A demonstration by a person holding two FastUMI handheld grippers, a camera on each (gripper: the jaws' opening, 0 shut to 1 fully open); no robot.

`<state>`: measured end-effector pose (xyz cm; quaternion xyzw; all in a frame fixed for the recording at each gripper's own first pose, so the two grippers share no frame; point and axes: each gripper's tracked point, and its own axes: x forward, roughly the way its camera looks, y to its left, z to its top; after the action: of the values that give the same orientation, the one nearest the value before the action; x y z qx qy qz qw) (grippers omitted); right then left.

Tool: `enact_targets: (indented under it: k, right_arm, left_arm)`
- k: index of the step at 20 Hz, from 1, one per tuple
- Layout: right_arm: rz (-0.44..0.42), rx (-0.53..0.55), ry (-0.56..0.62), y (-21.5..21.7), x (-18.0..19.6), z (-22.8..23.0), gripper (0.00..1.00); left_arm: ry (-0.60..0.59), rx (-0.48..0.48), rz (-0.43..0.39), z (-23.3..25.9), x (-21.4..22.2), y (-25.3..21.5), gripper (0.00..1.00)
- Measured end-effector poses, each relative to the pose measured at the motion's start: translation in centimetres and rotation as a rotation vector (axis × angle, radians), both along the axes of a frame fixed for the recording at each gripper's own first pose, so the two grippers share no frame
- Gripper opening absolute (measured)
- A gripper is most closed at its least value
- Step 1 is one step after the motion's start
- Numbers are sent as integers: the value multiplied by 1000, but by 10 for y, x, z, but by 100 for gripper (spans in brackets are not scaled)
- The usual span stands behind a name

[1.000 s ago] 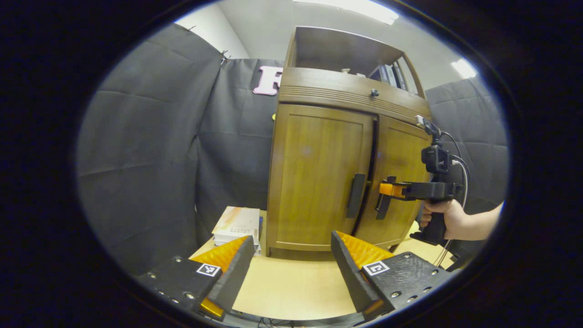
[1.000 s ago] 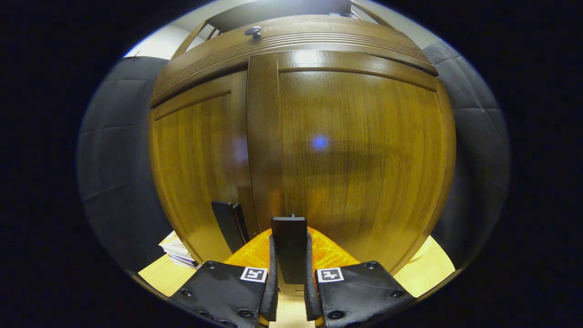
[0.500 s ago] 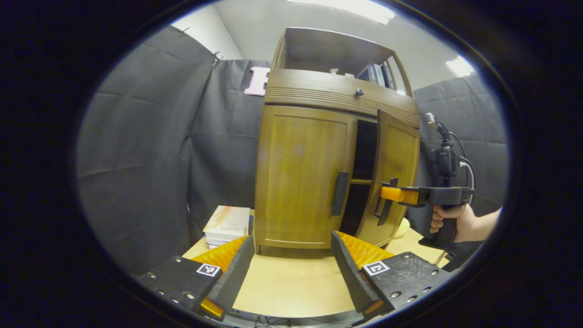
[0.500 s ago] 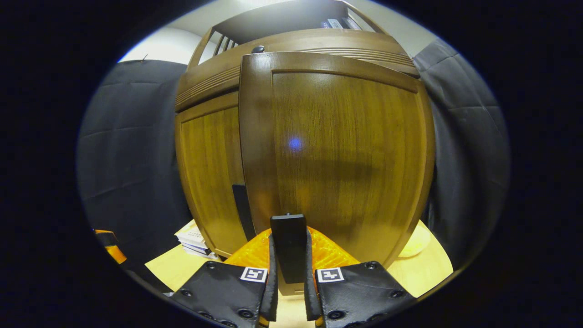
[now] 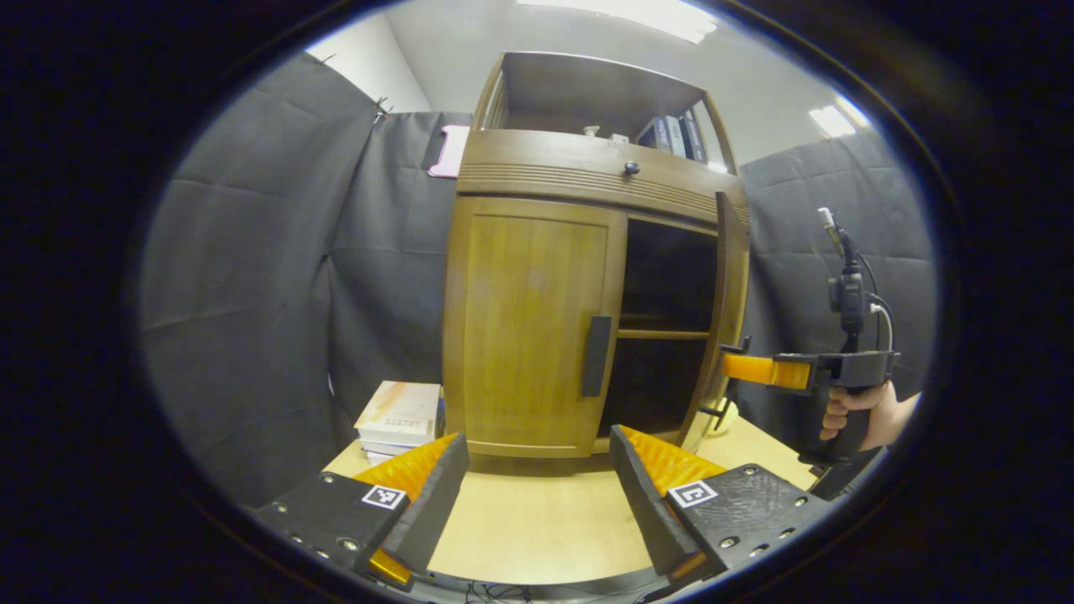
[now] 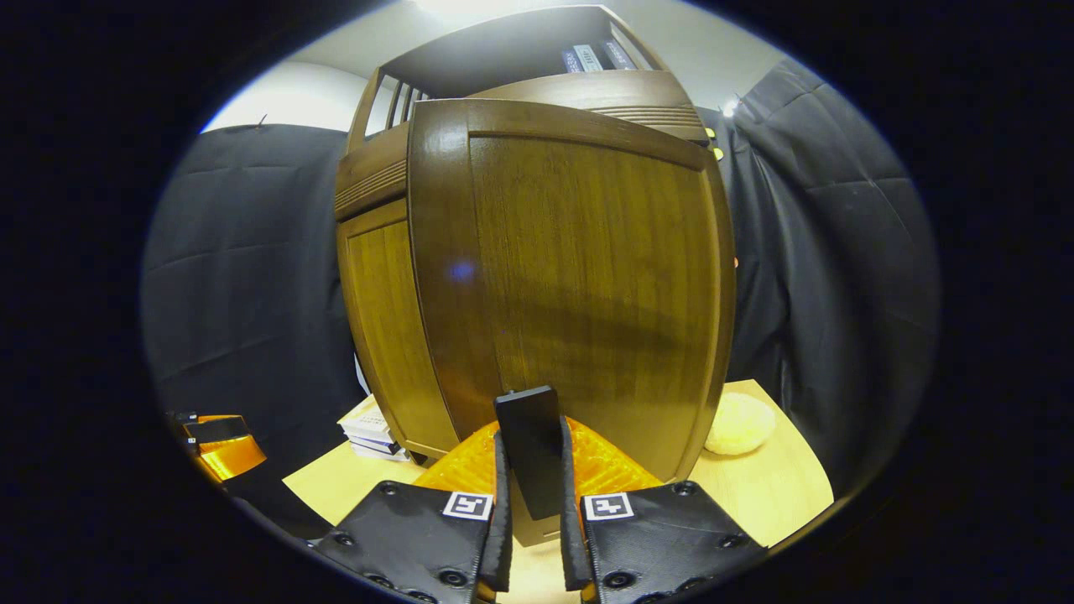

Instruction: Open the right door of the double-door shoe cabinet with the right hand, and open the left door with the left hand.

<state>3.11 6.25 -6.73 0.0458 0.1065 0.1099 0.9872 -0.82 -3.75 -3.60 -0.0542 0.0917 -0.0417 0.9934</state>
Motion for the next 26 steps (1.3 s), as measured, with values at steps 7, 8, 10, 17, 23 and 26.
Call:
enact_targets:
  k: [7, 8, 10, 17, 23, 26]
  right_arm:
    - [-78, 40, 16, -47, -35, -3, 24]
    - [-95, 44, 20, -56, -41, -4, 24]
    - [-128, 73, 48, -73, -50, -7, 24]
    - [-221, 42, 65, -134, -69, -13, 19]
    - [-179, 8, 29, -169, -75, -1, 18]
    - [-166, -3, 32, -188, -79, 1, 18]
  left_arm:
    - [5, 7, -65, -6, 4, -32, 98]
    - [2, 5, -75, -6, 3, -38, 98]
    - [8, -5, -97, -9, 4, -54, 98]
    - [27, -23, -182, -13, 15, -109, 98]
    - [37, -11, -177, -7, 19, -146, 98]
    - [74, -9, -197, -2, 16, -170, 98]
